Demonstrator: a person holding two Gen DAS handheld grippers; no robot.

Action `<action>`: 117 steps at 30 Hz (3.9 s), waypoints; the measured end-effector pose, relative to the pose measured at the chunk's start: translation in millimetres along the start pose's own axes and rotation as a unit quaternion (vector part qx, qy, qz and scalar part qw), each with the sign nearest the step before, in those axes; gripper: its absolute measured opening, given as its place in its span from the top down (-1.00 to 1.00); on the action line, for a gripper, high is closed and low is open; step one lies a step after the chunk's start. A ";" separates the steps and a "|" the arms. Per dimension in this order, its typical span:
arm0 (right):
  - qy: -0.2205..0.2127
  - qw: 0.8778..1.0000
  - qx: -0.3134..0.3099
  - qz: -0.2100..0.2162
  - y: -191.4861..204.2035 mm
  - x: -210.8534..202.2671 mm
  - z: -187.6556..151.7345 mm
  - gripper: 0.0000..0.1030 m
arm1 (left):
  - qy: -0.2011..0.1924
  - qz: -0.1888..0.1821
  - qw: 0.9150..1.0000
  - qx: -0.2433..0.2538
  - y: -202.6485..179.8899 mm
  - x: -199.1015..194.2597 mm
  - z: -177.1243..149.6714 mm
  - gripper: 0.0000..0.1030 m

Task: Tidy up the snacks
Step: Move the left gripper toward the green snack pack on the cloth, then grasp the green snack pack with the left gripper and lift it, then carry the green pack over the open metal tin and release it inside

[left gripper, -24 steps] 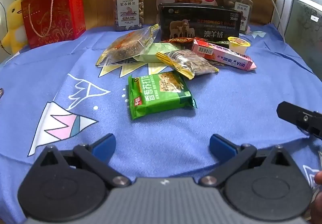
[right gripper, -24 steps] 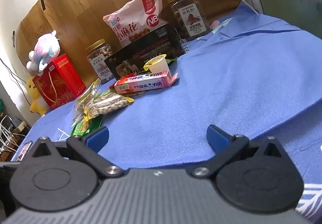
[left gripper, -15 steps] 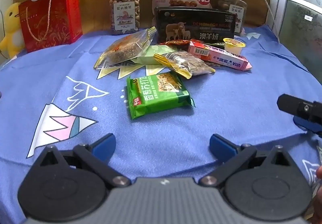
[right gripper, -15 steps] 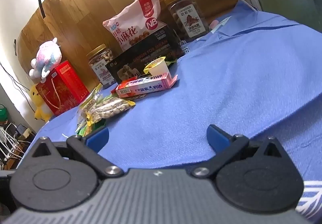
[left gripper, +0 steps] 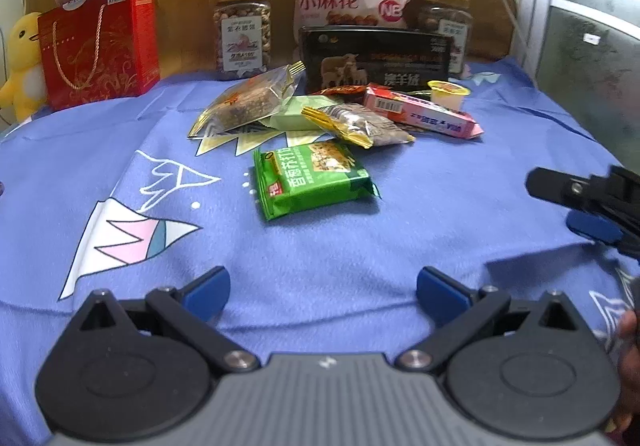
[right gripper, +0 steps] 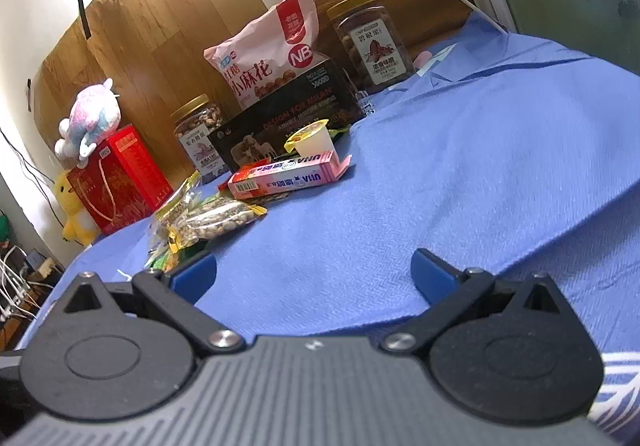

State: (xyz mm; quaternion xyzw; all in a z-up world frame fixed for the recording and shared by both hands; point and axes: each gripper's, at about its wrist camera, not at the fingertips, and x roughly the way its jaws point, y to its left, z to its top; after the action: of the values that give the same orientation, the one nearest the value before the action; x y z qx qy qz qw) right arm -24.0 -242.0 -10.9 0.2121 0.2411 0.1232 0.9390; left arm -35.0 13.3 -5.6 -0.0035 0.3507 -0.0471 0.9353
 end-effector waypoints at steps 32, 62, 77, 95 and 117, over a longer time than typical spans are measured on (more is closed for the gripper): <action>0.120 0.946 -0.265 0.142 103.0 91.5 -12.7 0.05 | 0.081 -0.163 0.977 -0.113 61.2 58.5 70.4 -0.10; 0.073 0.967 -0.203 0.139 22.4 28.3 -5.3 0.03 | 0.102 -0.209 0.972 0.002 -30.9 34.3 66.3 -0.18; 0.079 0.942 -0.231 0.229 85.9 72.7 3.8 0.03 | 0.022 -0.135 0.990 -0.024 21.6 -4.7 109.2 -0.18; -0.041 0.970 -0.217 0.106 46.4 203.1 148.2 -0.01 | -0.002 -0.161 0.987 -0.019 -20.7 167.6 279.7 -0.27; -0.033 0.994 -0.079 0.062 -36.5 119.8 74.8 -0.45 | -0.005 -0.217 0.976 -0.025 -23.5 106.9 193.7 -0.31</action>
State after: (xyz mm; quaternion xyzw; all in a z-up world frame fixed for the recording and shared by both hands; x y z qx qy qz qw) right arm 120.7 -259.5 -16.3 0.1558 0.1859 0.1926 0.9508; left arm 170.2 -24.9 71.3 -0.1028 0.3381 -0.2402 0.9041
